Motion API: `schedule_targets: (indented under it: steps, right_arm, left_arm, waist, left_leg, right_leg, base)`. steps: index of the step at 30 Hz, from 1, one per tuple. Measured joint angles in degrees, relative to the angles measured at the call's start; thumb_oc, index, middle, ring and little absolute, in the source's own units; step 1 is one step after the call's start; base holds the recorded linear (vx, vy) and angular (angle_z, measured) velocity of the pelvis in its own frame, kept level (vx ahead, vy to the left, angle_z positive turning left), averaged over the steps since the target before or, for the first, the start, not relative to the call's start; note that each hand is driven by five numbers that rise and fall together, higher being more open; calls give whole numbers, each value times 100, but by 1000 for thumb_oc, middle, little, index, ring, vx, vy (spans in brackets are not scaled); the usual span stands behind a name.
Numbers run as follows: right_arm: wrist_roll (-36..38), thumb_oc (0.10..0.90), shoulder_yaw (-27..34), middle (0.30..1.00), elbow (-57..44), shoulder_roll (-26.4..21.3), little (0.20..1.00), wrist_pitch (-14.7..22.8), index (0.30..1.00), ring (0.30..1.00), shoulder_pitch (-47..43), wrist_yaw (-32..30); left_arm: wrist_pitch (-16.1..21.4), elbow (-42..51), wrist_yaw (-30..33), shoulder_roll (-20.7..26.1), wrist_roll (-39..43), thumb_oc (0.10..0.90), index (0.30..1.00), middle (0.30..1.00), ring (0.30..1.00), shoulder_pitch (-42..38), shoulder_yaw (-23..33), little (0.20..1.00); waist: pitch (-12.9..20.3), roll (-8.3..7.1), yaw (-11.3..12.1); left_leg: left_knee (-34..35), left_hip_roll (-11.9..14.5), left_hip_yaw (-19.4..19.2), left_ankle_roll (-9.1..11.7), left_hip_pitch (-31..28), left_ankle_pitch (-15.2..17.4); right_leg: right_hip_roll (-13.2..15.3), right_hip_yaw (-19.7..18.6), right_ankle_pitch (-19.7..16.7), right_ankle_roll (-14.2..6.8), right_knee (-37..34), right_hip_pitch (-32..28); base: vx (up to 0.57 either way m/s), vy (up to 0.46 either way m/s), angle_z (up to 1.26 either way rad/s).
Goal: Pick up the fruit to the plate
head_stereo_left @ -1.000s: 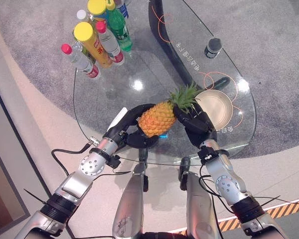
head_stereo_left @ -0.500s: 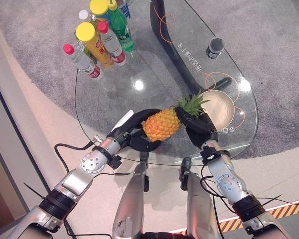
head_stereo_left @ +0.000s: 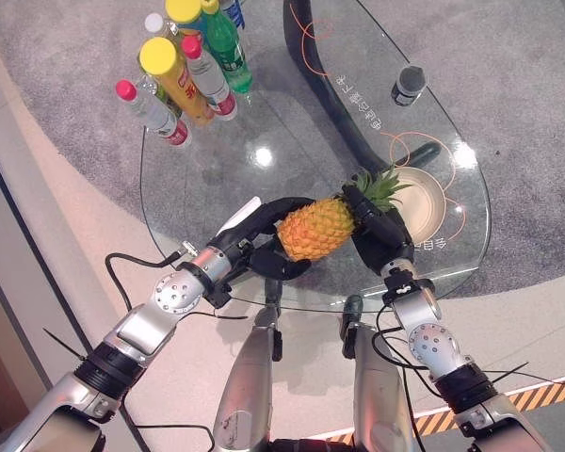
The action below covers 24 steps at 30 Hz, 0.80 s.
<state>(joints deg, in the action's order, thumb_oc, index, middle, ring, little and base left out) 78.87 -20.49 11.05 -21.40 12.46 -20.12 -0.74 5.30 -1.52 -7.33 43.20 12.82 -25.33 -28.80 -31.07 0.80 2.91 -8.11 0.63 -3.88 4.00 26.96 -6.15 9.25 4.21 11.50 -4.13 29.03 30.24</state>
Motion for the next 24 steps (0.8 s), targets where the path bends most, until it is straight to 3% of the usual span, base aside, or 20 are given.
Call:
schedule_targets:
  steps: [1,2,3,19,24]
  right_arm:
    - [-1,608,-11,735,30,0,708,-18,735,735,0,0]
    - [-2,251,-13,429,41,-2,351,-42,429,429,0,0]
    - [-7,100,-13,300,48,-7,200,-73,300,300,1,0]
    - [-20,100,-91,300,224,-122,200,-179,300,300,-12,15]
    - [-19,100,-89,300,227,-99,200,-12,300,300,-17,15]
  left_arm:
    - [0,-21,-5,1,2,100,300,300,300,2,-21,200]
    - [-1,-34,-5,1,3,100,300,300,300,2,-37,200]
    - [-4,-37,-5,2,4,100,300,300,300,9,-43,200]
    - [-63,-7,-94,27,-3,100,300,300,300,42,-231,200]
    - [-42,31,-106,20,0,100,300,300,300,10,-226,200]
  waist:
    - [0,0,0]
    - [0,0,0]
    - [0,0,0]
    - [-1,1,-8]
    - [0,1,-3]
  left_leg:
    - [0,-1,-1,0,1,0]
    - [-1,-1,0,0,1,0]
    - [-1,-2,0,0,2,0]
    - [-52,-8,5,-1,155,-4]
    - [-66,-13,5,-1,155,-4]
  right_leg:
    - [1,-1,0,0,0,0]
    - [1,0,0,0,1,0]
    - [1,0,0,0,3,1]
    - [11,-6,26,-21,113,174]
    - [16,-6,26,-21,113,169]
  base:
    - [0,0,0]
    - [0,0,0]
    - [0,0,0]
    - [0,0,0]
    - [0,0,0]
